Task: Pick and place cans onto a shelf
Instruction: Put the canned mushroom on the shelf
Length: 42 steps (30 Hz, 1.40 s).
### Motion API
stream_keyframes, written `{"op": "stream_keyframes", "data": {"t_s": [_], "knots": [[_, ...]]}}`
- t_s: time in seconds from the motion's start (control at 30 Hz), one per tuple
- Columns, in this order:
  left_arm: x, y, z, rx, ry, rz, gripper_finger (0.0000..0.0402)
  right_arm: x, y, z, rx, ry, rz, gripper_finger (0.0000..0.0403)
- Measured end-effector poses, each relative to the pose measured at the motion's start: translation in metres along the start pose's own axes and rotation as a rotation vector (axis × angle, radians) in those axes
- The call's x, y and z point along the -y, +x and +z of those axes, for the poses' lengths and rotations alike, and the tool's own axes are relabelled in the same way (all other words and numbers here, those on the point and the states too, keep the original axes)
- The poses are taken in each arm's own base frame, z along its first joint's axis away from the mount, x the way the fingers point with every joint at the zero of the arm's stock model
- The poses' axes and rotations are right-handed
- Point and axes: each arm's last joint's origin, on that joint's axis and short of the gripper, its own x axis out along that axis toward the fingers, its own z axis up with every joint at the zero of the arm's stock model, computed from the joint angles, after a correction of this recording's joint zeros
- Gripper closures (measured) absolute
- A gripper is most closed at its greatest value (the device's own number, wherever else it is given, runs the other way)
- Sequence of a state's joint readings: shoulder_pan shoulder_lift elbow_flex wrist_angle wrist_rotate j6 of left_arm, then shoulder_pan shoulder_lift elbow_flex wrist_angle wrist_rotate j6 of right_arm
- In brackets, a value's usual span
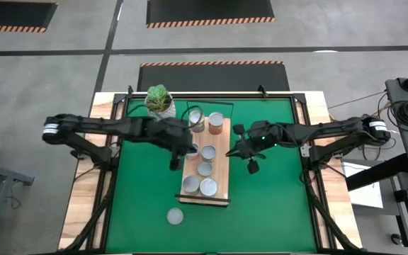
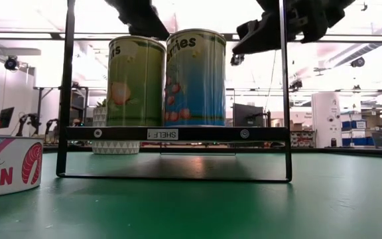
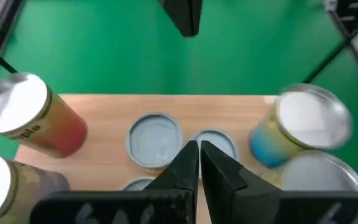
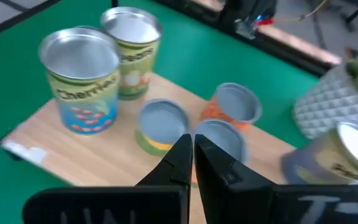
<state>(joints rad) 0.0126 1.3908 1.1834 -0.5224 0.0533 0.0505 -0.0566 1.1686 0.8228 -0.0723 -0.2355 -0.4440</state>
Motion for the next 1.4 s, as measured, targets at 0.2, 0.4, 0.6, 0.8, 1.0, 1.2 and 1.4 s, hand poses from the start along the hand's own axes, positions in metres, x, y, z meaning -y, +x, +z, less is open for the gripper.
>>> {"op": "stream_keyframes", "data": {"t_s": [0.2,0.4,0.6,0.8,1.0,1.2,1.4], "knots": [[-0.002,0.041,-0.004,-0.103,-0.068,-0.029,0.0402,0.01,-0.014,-0.012,0.021,0.015,-0.074,0.0394],[-0.003,0.057,-0.003,-0.096,-0.118,-0.081,0.0402,0.017,-0.018,-0.016,0.026,0.018,-0.102,0.0394],[0.0,0.062,-0.006,-0.119,-0.179,-0.086,0.0402,0.017,-0.01,-0.022,-0.006,0.014,-0.087,0.0394],[0.007,0.071,-0.009,-0.141,-0.196,-0.098,0.0402,0.018,-0.009,-0.022,-0.003,0.005,-0.089,0.0394],[0.011,0.087,-0.02,-0.139,-0.222,-0.106,0.0402,0.019,-0.009,-0.019,0.025,0.003,-0.103,0.0394],[0.012,0.094,-0.035,-0.145,-0.264,-0.1,0.0402,0.019,-0.009,-0.019,0.034,0.0,-0.108,0.0394],[0.01,0.099,-0.045,-0.15,-0.276,-0.057,0.0402,0.019,-0.009,-0.019,0.033,0.0,-0.11,0.0394]]}}
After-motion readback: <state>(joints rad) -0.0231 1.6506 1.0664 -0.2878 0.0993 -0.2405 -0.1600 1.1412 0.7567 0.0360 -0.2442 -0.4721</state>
